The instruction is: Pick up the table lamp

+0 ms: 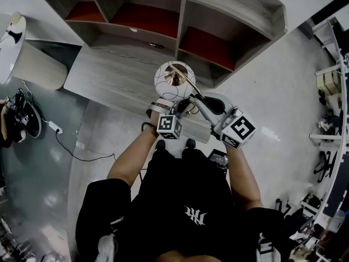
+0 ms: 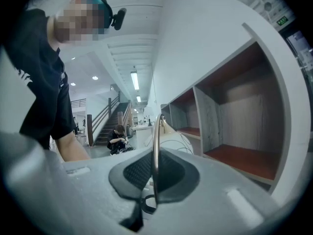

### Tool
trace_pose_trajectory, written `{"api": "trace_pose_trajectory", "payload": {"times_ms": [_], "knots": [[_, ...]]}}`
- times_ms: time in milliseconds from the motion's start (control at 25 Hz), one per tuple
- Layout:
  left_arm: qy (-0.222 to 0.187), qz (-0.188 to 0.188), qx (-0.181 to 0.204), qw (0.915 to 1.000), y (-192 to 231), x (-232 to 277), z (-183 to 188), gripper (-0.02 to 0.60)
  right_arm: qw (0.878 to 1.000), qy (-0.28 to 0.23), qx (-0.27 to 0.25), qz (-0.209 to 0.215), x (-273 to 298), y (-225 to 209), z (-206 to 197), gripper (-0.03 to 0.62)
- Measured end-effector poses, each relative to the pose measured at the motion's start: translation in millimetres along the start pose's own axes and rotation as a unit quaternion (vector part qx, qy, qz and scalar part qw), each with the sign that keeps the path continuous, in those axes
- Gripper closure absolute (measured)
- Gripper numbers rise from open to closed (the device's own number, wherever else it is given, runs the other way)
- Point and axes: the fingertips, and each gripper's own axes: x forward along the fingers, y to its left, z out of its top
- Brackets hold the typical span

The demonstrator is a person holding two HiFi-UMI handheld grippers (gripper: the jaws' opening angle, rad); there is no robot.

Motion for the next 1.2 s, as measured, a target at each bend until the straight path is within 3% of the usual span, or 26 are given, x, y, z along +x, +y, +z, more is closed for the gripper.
{"api": "trace_pose_trajectory", "payload": {"times_ms": [800, 1200], "knots": [[0.012, 0.032, 0.024, 0.9991, 54, -61, 28, 0.503, 0.998, -0.057, -0.008, 0.022, 2, 18, 81, 0.585], [0.013, 0.04, 0.041, 0.9982, 79, -74, 51, 0.505, 0.996, -0.077, -0.036, 0.031, -7, 21, 118, 0.585]]}}
